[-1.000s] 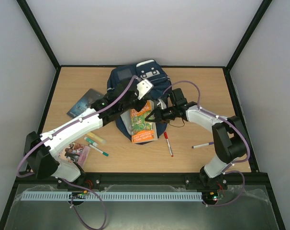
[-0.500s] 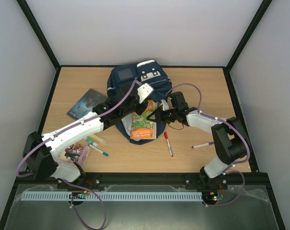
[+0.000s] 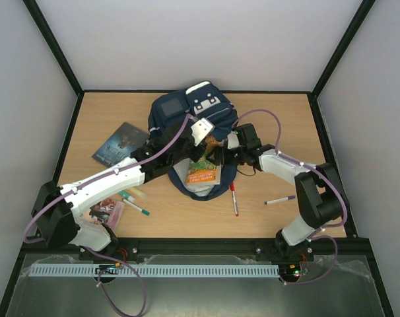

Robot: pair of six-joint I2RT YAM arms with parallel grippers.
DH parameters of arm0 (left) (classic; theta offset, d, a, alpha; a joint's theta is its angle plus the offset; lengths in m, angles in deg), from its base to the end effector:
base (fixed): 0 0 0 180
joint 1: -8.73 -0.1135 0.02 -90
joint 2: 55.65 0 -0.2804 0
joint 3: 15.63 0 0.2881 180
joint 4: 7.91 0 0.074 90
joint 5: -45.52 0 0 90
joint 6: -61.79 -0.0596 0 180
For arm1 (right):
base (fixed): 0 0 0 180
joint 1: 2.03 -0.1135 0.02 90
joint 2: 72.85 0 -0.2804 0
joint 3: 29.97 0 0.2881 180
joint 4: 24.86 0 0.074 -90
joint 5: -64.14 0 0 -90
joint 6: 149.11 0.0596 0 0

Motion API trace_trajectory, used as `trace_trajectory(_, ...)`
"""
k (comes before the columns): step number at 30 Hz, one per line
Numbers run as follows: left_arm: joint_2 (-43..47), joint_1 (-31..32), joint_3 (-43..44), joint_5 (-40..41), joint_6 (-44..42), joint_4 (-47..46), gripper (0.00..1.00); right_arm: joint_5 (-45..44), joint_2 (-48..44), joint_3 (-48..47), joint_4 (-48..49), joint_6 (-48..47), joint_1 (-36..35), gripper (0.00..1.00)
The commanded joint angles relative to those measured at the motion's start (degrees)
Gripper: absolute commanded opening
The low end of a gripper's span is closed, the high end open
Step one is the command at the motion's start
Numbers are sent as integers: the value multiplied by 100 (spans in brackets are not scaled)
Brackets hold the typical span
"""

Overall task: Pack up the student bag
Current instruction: Place the book in the student bag.

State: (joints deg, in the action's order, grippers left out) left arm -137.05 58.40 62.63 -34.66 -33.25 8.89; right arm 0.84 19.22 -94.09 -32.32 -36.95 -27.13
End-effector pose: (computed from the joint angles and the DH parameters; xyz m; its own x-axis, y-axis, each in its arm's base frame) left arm 0.2605 -0.2911 0.3297 -0.1630 0.3257 -0.9313 0.6643 0.7342 0.1405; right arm 0.3403 0.1890 0.1850 -0.7540 0.0189 -0.6566 -0.4602 0.6981 0.5485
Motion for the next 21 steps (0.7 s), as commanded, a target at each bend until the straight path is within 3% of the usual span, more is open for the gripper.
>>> trace_trajectory(1, 226, 105, -103, -26, -13, -736, 3, -378, -762, 6, -928, -1196, 14, 70)
trace_trajectory(8, 311, -91, -313, -257, 94, -1079, 3, -502, -1909, 505, -1902, -2644, 14, 71)
trace_trajectory(13, 433, -328, -496, -727, 240, -1289, 3, 6, -2625, 908, -2557, -4062, -109, 61)
trace_trajectory(18, 663, -481, -783, -996, 372, -1497, 3, -846, -2480, 976, -2671, -5186, -667, 49)
trace_trajectory(21, 805, -532, -918, -984, 352, -1509, 3, -1682, -2247, 1119, -2124, -5635, -1074, 45)
